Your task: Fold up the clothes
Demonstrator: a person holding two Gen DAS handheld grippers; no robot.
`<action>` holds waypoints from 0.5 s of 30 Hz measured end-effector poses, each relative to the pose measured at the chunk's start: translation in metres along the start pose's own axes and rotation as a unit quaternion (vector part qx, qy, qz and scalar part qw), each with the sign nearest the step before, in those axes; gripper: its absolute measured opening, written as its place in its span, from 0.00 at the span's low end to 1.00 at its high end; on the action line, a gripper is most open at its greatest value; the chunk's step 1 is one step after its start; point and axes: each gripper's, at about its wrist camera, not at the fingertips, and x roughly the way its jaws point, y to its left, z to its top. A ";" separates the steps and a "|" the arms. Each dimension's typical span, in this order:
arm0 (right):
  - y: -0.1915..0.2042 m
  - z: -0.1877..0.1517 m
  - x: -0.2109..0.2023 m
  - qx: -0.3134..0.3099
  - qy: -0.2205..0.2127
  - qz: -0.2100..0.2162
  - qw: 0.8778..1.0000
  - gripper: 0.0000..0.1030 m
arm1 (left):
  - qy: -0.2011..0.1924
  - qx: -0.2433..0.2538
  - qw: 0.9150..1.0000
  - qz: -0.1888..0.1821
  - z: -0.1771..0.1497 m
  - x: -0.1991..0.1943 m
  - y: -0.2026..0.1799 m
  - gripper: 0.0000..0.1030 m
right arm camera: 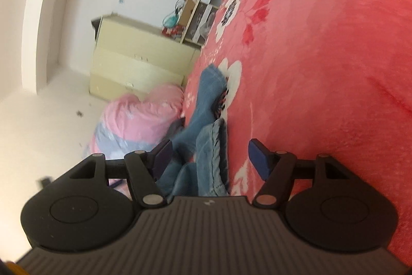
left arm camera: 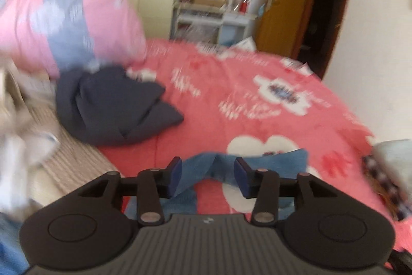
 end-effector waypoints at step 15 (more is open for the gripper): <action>0.049 -0.009 0.100 -0.208 0.120 -0.067 0.968 0.59 | -0.083 0.067 0.991 0.077 -0.062 -0.313 0.063 0.64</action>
